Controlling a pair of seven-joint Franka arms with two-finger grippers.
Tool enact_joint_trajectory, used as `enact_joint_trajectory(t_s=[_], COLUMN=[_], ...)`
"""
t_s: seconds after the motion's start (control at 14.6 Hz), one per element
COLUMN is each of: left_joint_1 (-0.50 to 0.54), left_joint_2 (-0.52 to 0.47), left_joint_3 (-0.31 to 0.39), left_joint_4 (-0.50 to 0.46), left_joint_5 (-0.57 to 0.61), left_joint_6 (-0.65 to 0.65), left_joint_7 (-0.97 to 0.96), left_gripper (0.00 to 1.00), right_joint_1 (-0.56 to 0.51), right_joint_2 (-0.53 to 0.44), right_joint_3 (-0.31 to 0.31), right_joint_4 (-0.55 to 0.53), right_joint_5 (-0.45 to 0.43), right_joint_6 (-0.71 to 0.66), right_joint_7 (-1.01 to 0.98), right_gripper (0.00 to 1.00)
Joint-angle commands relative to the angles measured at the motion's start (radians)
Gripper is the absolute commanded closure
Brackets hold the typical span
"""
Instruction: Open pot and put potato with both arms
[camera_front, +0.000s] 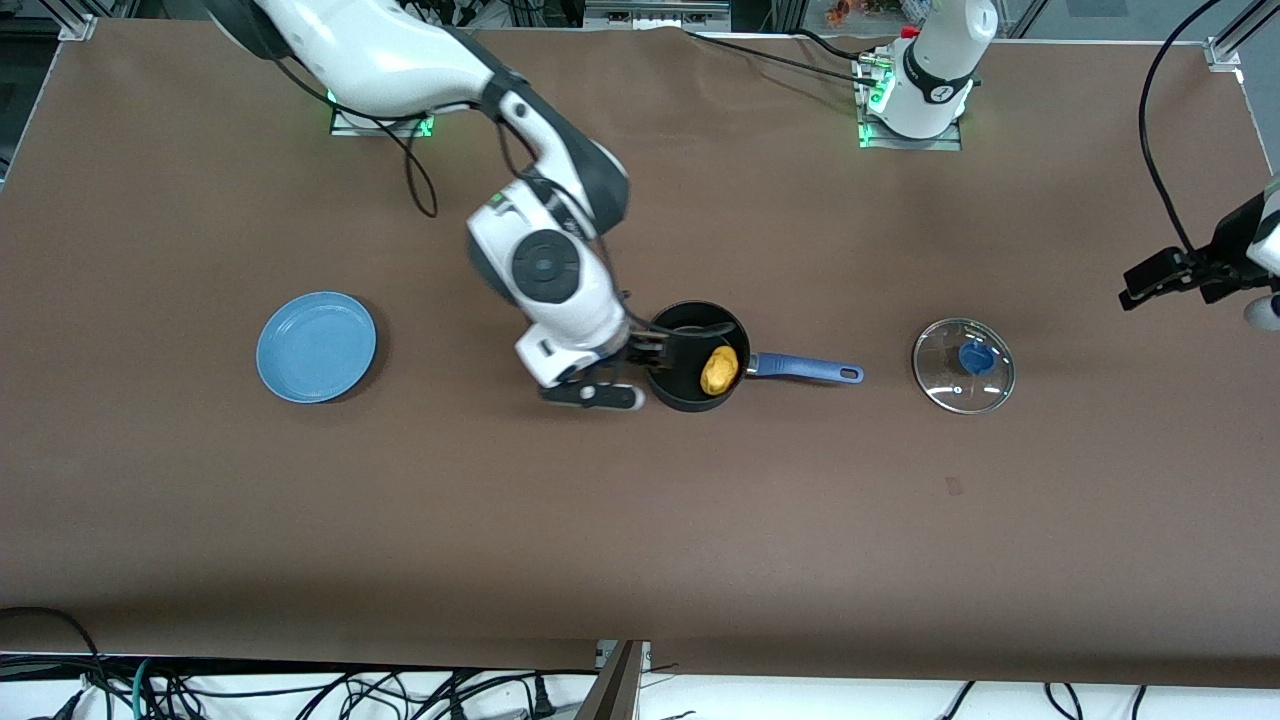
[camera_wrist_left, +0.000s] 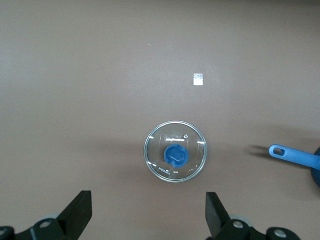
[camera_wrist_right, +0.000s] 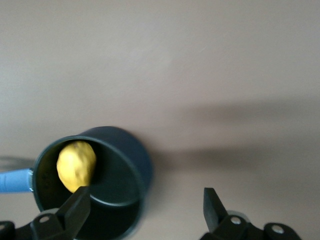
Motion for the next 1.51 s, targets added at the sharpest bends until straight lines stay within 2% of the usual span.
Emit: enact_joint_trajectory(t_s=[0.0, 0.14, 0.34, 0.48, 0.55, 0.68, 0.75, 0.96, 1.16, 1.44], left_joint_1=[-0.007, -0.004, -0.002, -0.004, -0.004, -0.004, -0.004, -0.002, -0.002, -0.004], left_joint_2=[-0.008, -0.01, -0.036, -0.057, -0.059, -0.059, -0.056, -0.044, -0.009, 0.018], left_joint_3=[0.021, 0.024, -0.006, -0.021, -0.046, -0.061, -0.06, -0.052, -0.052, -0.055], left_joint_4=[-0.005, -0.005, -0.017, -0.027, -0.027, -0.025, -0.017, 0.016, 0.081, 0.11], left_joint_5=[-0.031, -0.031, -0.029, -0.029, -0.029, -0.028, -0.028, -0.028, -0.031, -0.028], left_joint_6=[-0.01, -0.018, -0.074, -0.094, -0.106, -0.107, -0.107, -0.107, -0.113, -0.123], left_joint_7=[0.013, 0.013, -0.006, -0.006, -0.009, -0.029, -0.026, -0.018, -0.023, -0.054], left_gripper=[0.0, 0.0, 0.0, 0.0, 0.0, 0.0, 0.0, 0.0, 0.0, 0.0], right_joint_1=[-0.106, -0.181, -0.32, -0.373, -0.376, -0.376, -0.381, -0.411, -0.447, -0.447], right_joint_2=[-0.113, -0.185, -0.343, -0.426, -0.466, -0.527, -0.563, -0.598, -0.679, -0.693], right_joint_3=[-0.005, -0.007, -0.016, -0.054, -0.092, -0.158, -0.169, -0.172, -0.211, -0.212], right_joint_4=[-0.016, -0.039, -0.172, -0.232, -0.255, -0.286, -0.304, -0.332, -0.334, -0.347], right_joint_5=[0.0, -0.003, -0.003, 0.003, 0.003, 0.005, 0.005, -0.004, 0.008, -0.003], right_joint_6=[-0.103, -0.187, -0.254, -0.332, -0.367, -0.418, -0.467, -0.492, -0.46, -0.467], right_joint_7=[-0.188, -0.316, -0.519, -0.665, -0.699, -0.698, -0.695, -0.698, -0.703, -0.716], right_gripper=[0.0, 0.0, 0.0, 0.0, 0.0, 0.0, 0.0, 0.0, 0.0, 0.0])
